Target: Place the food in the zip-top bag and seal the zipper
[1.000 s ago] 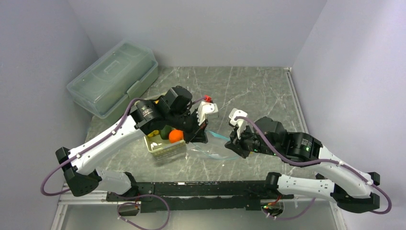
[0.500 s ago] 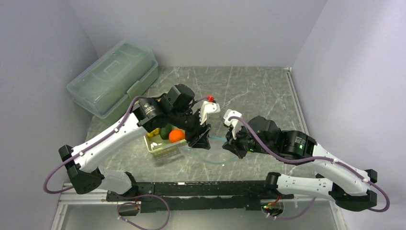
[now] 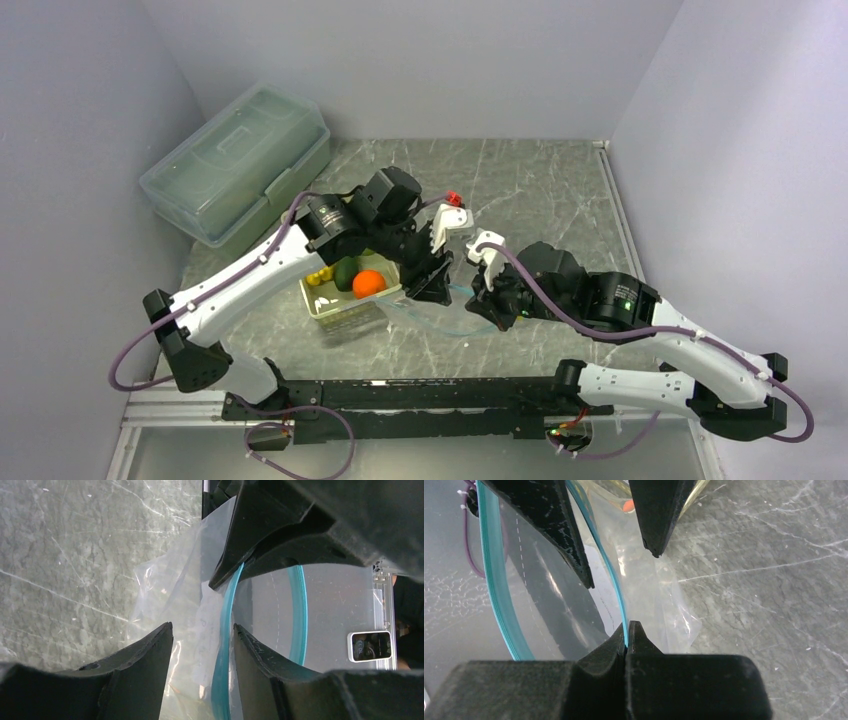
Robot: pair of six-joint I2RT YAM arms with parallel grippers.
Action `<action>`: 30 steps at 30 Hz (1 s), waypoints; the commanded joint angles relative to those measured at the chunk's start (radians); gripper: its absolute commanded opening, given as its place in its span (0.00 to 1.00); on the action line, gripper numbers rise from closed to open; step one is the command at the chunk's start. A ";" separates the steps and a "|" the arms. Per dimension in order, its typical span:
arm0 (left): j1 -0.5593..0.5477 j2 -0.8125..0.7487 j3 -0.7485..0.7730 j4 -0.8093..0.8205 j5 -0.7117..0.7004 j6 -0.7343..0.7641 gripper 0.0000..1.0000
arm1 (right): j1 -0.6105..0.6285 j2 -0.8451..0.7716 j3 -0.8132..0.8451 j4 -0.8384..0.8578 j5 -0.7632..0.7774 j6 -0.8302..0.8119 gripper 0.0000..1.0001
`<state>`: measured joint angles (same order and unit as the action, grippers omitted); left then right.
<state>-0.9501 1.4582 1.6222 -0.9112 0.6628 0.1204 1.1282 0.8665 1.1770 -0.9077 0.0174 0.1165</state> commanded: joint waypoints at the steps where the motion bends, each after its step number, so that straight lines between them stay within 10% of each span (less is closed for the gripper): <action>1: -0.008 0.045 0.025 -0.006 0.023 0.041 0.53 | 0.002 -0.005 0.031 0.097 -0.011 -0.014 0.00; 11: -0.008 0.100 0.033 -0.020 0.029 0.048 0.40 | 0.002 -0.024 0.030 0.111 -0.011 -0.020 0.00; 20: -0.009 0.105 0.024 -0.039 0.044 0.065 0.00 | 0.002 -0.043 0.028 0.102 0.087 -0.003 0.02; 30: -0.009 0.050 0.002 0.026 -0.198 -0.030 0.00 | 0.002 -0.121 0.018 0.126 0.229 0.028 0.51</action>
<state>-0.9504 1.5299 1.6463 -0.8352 0.6228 0.1188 1.1324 0.8143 1.1591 -0.9455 0.1146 0.1310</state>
